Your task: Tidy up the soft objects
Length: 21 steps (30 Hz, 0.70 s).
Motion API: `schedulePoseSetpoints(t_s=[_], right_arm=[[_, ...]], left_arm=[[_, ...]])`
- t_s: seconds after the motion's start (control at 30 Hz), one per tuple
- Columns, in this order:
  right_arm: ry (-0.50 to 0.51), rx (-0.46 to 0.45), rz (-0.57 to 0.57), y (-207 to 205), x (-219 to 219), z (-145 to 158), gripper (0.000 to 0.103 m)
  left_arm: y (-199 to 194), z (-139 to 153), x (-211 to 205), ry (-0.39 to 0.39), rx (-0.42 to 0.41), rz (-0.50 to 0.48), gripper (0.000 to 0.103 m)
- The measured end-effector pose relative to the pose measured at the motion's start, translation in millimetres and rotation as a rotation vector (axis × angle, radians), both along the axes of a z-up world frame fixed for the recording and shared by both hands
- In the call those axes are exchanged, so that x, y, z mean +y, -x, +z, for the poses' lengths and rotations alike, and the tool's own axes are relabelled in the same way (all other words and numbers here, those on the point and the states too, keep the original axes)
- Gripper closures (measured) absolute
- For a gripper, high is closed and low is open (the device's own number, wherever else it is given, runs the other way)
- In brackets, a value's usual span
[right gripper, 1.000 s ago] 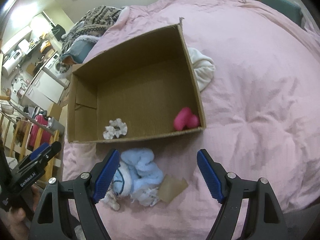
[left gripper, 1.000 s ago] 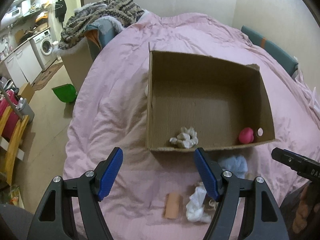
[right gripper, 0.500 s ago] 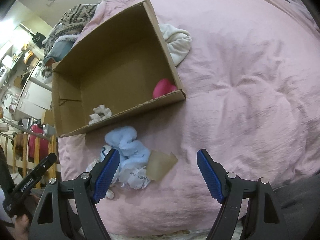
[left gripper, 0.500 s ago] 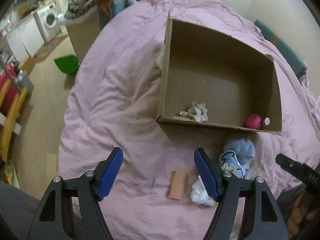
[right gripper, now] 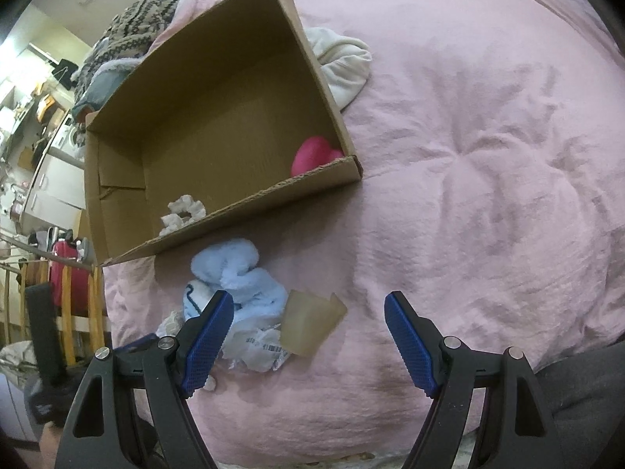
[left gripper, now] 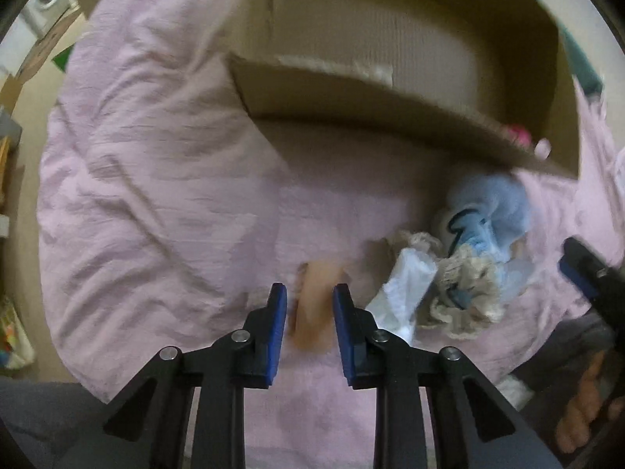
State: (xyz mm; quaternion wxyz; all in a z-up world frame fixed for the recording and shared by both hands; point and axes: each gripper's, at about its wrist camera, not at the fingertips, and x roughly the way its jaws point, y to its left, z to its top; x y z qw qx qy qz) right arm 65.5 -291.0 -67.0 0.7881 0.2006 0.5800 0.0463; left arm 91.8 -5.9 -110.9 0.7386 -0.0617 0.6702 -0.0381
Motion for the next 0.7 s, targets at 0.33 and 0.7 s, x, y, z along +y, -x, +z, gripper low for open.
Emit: schedulePoseSetpoints(t_s=[0.33, 0.7], right_arm=[[-0.022, 0.019, -0.032, -2, -8, -4, 0.019], [-0.138, 0.071, -0.057, -1, -18, -16, 0.021]], left_arm=[[3, 1, -9, 0.034, -0.009, -0.028, 0.098], [27, 67, 30, 0.095, -0.238, 0.142, 0.098]])
